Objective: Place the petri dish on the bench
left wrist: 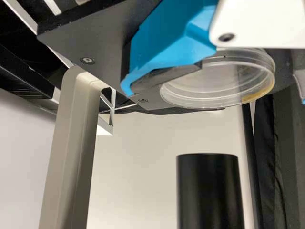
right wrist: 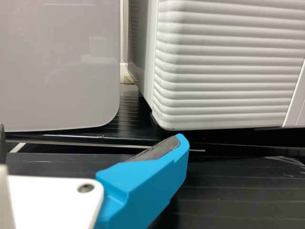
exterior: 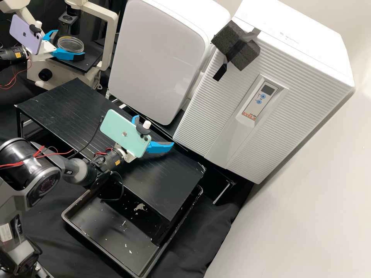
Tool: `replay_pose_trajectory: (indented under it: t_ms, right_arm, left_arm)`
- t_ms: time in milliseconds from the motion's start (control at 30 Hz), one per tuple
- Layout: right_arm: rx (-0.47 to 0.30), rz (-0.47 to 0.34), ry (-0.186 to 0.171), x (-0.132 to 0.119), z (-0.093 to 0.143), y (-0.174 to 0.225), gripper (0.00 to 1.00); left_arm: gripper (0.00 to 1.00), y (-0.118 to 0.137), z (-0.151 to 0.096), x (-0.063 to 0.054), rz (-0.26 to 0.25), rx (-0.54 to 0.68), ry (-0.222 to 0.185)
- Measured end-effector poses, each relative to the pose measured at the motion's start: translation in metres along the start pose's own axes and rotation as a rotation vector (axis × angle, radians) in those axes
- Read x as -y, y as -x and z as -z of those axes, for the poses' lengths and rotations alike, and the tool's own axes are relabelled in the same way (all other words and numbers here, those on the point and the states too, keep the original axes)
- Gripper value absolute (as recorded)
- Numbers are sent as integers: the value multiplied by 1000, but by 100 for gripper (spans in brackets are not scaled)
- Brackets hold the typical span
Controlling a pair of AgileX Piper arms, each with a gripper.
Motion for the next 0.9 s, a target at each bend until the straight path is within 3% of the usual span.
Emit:
replay_pose_trajectory:
  t_ms: [900]
  right_arm:
    - [0,0,0,0,0,0,100]
  left_arm:
    - [0,0,-1,0,9,37,30]
